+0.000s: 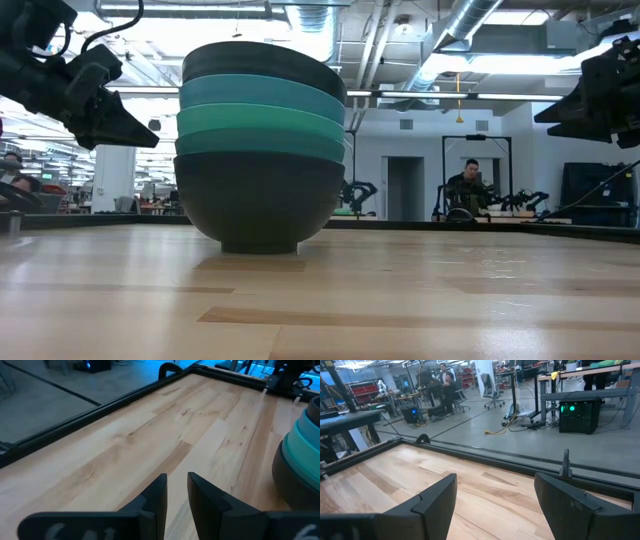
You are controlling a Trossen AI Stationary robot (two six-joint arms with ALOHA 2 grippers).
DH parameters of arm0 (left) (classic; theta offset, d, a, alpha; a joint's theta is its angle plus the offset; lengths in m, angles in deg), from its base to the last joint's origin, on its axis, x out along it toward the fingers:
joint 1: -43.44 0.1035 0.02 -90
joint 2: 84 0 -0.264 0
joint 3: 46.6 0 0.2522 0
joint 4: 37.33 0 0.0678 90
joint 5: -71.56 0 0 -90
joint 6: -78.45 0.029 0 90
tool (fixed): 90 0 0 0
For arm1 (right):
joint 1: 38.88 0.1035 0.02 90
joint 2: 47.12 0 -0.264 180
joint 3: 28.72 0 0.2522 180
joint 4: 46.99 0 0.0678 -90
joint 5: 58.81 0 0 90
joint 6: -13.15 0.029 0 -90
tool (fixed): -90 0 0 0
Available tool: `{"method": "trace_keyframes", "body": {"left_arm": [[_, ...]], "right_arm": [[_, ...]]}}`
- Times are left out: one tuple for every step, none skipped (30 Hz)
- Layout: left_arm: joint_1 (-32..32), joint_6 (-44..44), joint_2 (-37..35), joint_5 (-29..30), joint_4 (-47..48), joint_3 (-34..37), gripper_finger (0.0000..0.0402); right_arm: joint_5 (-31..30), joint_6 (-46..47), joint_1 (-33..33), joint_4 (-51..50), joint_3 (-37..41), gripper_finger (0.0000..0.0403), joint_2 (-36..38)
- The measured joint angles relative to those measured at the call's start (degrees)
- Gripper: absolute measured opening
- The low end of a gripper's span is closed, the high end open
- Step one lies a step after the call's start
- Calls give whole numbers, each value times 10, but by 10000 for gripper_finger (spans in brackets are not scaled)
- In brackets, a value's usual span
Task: Nest bowls inside each other
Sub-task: Return to Home Position
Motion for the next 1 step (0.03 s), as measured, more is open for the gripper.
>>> {"method": "trace_keyframes", "body": {"left_arm": [[0,0,0,0,0,0,66]], "right_arm": [[0,0,0,0,0,292,0]]}}
